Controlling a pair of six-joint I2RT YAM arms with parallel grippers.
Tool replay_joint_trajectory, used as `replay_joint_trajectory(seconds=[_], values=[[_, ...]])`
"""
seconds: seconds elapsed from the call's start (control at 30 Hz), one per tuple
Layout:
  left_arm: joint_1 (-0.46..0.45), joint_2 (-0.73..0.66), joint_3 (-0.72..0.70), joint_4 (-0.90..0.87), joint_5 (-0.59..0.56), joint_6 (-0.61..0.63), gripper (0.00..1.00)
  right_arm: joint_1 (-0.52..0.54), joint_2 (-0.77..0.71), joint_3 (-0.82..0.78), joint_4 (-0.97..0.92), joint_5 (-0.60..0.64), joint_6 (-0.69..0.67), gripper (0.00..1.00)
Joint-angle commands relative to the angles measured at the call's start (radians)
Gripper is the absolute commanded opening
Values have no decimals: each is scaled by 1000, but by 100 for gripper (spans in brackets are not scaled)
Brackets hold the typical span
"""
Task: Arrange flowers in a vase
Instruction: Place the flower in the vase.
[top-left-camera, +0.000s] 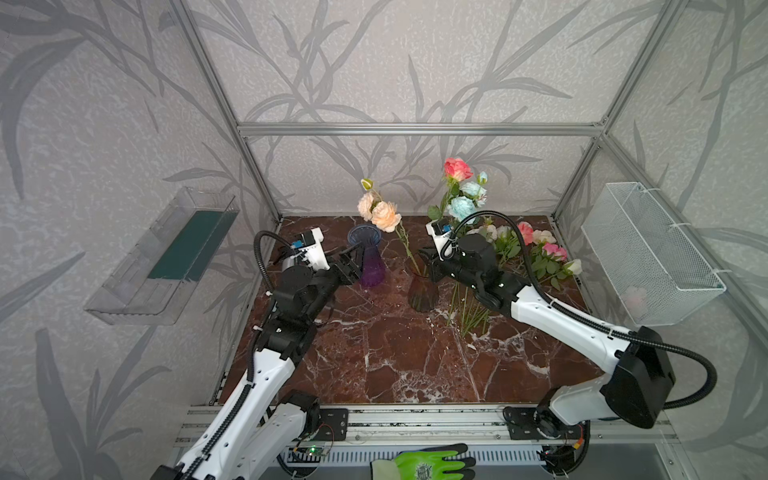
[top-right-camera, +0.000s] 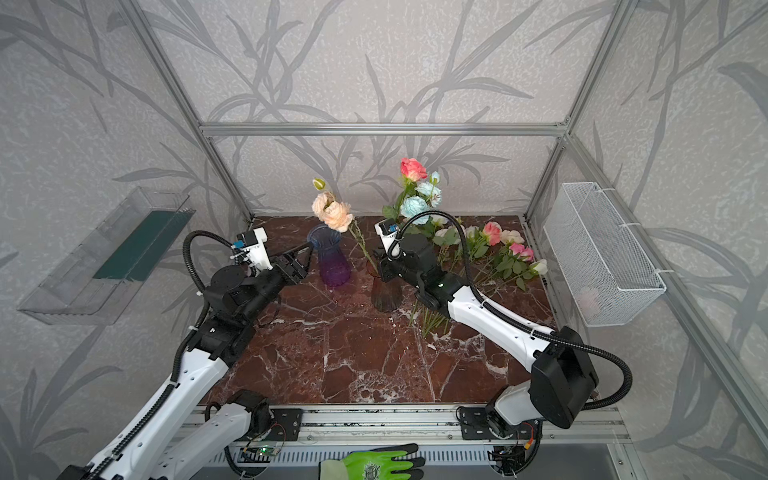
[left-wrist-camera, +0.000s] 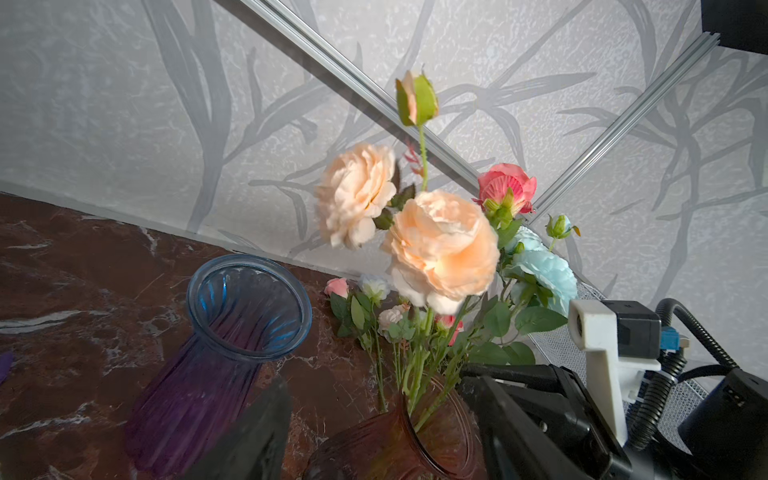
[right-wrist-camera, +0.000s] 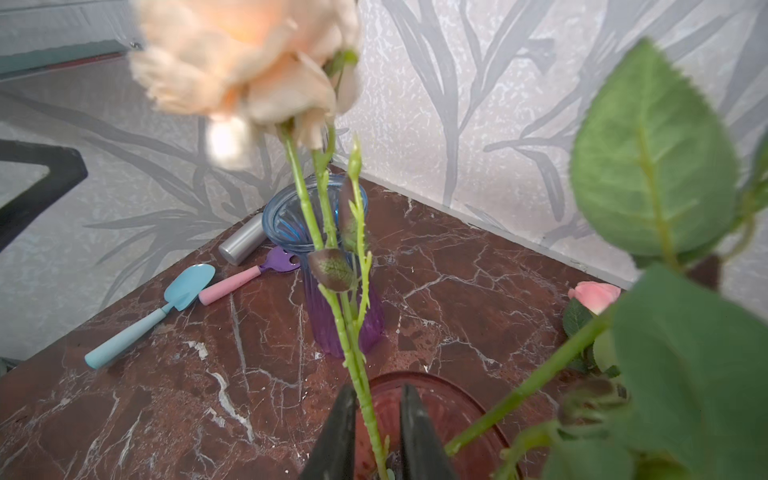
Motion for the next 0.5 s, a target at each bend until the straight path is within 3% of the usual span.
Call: replay_joint_trajectory(seconds=[0.0,0.47], values=[[6,-3,-9,35,11,-14,72,-1,-62,1,58,22,24,24],[-2,24,1,58,89,-18,71,35,-268,-33,-61,30,68,24]])
